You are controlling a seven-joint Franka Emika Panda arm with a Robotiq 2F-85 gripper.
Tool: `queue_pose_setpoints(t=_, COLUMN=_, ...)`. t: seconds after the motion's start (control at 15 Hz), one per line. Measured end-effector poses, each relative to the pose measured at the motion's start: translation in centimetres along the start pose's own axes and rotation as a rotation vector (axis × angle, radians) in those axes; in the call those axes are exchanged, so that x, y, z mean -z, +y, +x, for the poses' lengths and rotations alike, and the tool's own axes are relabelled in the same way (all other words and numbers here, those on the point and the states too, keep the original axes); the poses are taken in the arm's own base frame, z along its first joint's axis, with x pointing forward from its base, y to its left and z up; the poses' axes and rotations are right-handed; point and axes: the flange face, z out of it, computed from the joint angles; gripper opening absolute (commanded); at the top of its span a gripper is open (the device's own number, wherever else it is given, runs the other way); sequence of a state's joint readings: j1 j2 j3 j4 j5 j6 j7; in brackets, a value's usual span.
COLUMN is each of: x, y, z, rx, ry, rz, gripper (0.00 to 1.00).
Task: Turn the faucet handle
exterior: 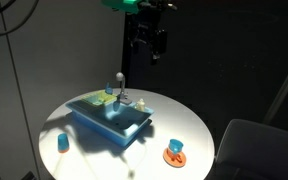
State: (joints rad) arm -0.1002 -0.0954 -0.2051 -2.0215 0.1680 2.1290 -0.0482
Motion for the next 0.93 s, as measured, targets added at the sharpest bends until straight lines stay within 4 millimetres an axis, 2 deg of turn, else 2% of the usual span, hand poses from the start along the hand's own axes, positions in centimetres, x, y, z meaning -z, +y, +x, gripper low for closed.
queue_pose_setpoints(t=0.47, x=-1.9, y=-1.6, z=2.9, rx=-0.067, ry=0.008, rz=-0.004, gripper=1.0)
queue_pose_setpoints(t=0.93, x=-4.4, y=-2.9, z=7.3, rx=-0.059, ry=0.016, rz=-0.006, gripper=1.0)
